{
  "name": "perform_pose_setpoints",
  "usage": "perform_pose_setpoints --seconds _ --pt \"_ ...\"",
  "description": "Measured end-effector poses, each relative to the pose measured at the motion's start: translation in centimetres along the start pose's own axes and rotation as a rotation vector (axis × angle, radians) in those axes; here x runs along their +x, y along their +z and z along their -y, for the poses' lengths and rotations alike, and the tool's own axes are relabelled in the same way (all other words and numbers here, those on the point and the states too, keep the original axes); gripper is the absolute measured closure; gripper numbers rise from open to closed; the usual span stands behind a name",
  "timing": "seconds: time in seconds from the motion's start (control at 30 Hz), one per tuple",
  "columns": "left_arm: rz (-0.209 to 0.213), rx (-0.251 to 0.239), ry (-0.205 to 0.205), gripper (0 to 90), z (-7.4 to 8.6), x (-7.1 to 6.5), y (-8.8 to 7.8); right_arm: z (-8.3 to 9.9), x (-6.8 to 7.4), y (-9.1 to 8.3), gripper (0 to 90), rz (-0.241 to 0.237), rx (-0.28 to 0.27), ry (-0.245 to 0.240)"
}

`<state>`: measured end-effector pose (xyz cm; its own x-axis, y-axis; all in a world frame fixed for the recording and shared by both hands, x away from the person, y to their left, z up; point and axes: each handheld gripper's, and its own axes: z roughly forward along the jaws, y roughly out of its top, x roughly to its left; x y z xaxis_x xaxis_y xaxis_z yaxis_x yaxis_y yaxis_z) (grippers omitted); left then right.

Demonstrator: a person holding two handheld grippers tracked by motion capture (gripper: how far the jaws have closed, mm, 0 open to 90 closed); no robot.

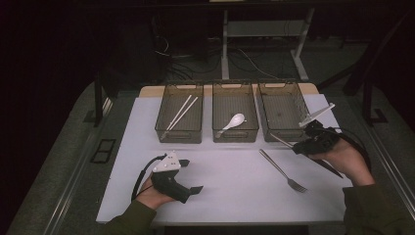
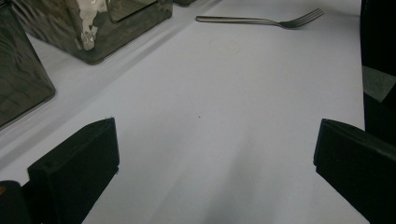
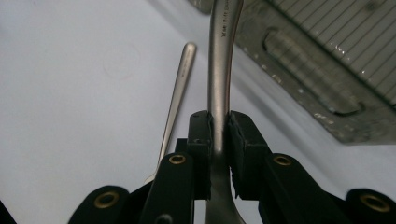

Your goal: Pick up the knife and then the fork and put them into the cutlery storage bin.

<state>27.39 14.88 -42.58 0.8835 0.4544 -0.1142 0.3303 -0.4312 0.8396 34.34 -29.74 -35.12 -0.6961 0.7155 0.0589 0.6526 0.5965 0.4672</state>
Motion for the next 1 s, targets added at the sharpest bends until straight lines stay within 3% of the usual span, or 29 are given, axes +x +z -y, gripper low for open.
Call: perform_pose_setpoints --seconds 0.2,0.43,0.8,1.0 --pt "0.0 0.007 0.007 0.0 0.1 0.2 -0.1 -0.9 -1.4 -1.1 79.2 0.028 -0.049 0.038" --pt "-0.003 0.005 0.011 0.0 0.2 0.4 -0.3 -2.5 -3.6 -1.3 79.2 0.074 -0.073 0.101" --pt "0.006 0.008 0.018 0.0 0.2 0.3 -0.2 -5.8 -6.6 -0.5 79.1 0.113 -0.075 0.154" --pt "0.009 0.005 0.022 0.0 0.1 0.4 -0.2 -7.5 -8.1 1.0 79.1 0.125 -0.051 0.165"
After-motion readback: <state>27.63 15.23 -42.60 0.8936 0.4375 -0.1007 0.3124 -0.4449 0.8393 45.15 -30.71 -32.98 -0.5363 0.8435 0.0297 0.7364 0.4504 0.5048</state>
